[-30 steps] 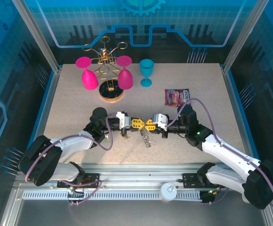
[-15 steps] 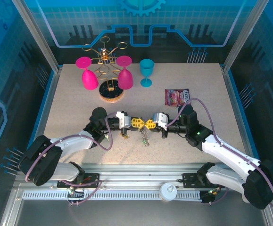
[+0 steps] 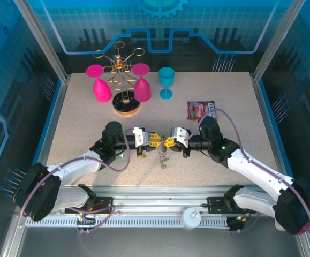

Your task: Put the keys on the keyring

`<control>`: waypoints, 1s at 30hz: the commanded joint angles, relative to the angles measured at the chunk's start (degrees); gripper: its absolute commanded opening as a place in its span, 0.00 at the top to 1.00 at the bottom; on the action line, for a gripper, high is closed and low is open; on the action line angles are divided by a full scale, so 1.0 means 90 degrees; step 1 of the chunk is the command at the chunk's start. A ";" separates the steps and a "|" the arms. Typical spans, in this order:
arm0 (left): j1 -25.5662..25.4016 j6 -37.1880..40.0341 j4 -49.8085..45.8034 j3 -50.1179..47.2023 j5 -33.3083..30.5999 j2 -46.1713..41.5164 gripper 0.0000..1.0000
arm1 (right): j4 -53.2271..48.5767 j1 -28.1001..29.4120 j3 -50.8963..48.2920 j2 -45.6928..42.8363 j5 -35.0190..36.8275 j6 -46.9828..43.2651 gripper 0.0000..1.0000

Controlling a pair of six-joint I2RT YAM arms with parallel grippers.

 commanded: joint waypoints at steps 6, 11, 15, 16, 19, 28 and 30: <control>-0.0092 0.0591 -0.0915 0.0389 -0.0033 0.0041 0.88 | -0.0410 0.0273 0.0526 0.0212 -0.0032 -0.0310 1.00; -0.0108 0.0689 -0.1012 0.0431 -0.0074 0.0046 1.00 | -0.0511 0.0362 0.0625 0.0273 0.0015 -0.0326 1.00; -0.0100 0.0561 -0.0660 0.0190 -0.0165 -0.0192 1.00 | 0.0033 0.0062 0.0319 -0.0154 0.0154 0.0181 0.80; -0.0090 0.0379 -0.0395 0.0092 -0.0131 -0.0253 1.00 | 0.0299 -0.0072 0.0130 -0.0322 0.0033 0.0360 0.74; -0.0039 -0.0330 0.0604 -0.0131 0.0074 -0.0260 1.00 | 0.0845 -0.0270 -0.0323 -0.0636 -0.0293 0.0579 0.72; 0.0053 -0.2305 0.3408 -0.0335 0.0680 0.0383 1.00 | 0.1293 -0.0233 -0.0573 -0.0748 -0.0729 0.0874 0.73; 0.0050 -0.2496 0.3727 -0.0344 0.0760 0.0504 1.00 | 0.1406 -0.0233 -0.0571 -0.0748 -0.0695 0.0936 0.73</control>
